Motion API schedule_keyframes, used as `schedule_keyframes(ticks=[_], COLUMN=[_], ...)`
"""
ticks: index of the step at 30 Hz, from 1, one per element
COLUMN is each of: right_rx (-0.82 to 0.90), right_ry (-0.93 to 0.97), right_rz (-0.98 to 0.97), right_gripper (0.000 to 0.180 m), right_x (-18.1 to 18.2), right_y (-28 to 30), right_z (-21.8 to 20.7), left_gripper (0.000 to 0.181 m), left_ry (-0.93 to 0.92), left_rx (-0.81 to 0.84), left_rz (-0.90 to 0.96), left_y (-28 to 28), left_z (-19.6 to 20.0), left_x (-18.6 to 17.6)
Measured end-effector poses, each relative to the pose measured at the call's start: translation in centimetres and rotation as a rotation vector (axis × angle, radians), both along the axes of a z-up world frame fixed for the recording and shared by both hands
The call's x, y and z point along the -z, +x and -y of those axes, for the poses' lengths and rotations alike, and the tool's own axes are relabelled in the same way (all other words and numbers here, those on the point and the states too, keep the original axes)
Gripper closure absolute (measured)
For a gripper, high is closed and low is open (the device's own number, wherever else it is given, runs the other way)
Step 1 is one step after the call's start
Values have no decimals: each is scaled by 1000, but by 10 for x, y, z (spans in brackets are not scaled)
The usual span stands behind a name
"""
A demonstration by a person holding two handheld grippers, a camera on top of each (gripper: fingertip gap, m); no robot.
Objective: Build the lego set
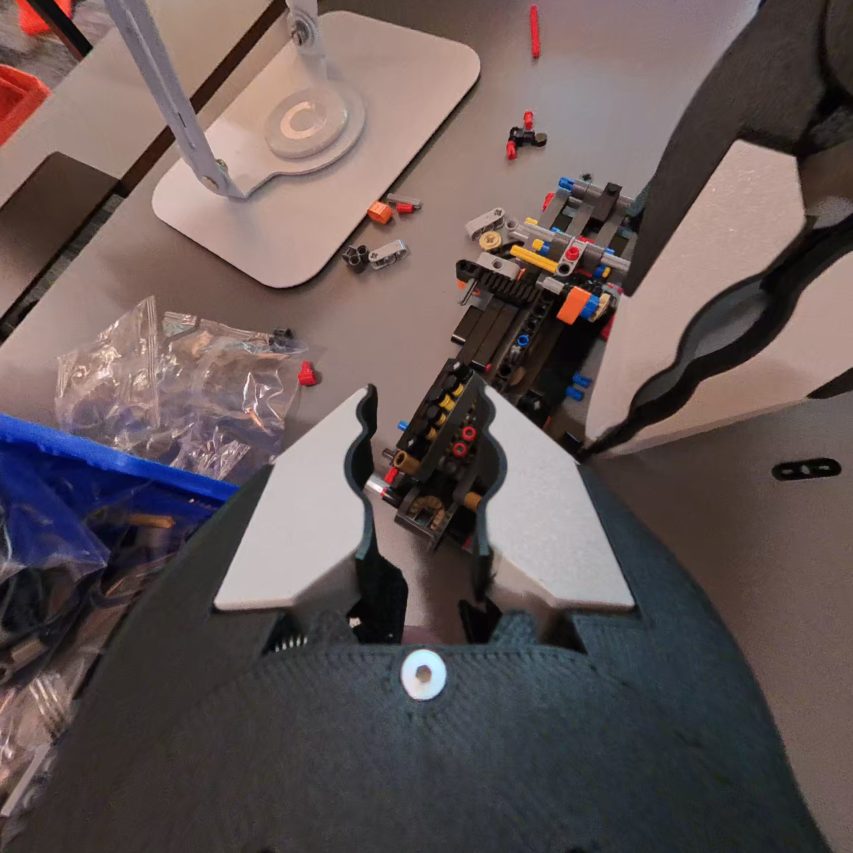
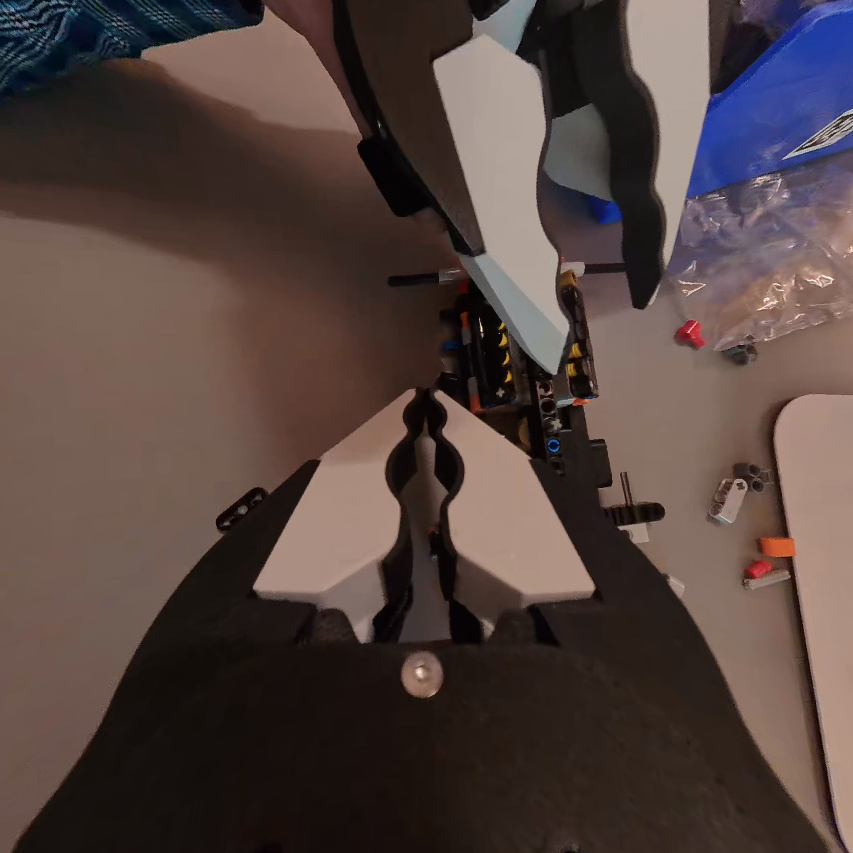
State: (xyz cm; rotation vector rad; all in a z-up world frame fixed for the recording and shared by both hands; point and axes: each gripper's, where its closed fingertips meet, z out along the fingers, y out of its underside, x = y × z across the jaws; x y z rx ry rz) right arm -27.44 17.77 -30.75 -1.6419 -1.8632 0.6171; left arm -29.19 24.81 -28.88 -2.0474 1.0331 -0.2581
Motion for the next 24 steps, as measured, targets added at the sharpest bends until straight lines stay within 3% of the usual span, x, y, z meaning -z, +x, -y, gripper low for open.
schedule_keyframes(ticks=[10, 15, 24], right_rx=[-40, 2, -7], right_ry=[-15, 30, 100], right_rz=[-45, 4, 30], right_gripper=[180, 166, 180], right_x=[-13, 0, 4], right_y=[10, 2, 0], right_z=[2, -3, 1], left_gripper=[141, 140, 149], left_ry=[-4, -48, -120], left_rx=[-22, 16, 6], left_rz=[-27, -17, 15], left_y=[-7, 1, 5], left_z=[-11, -16, -23], left_x=[0, 0, 9])
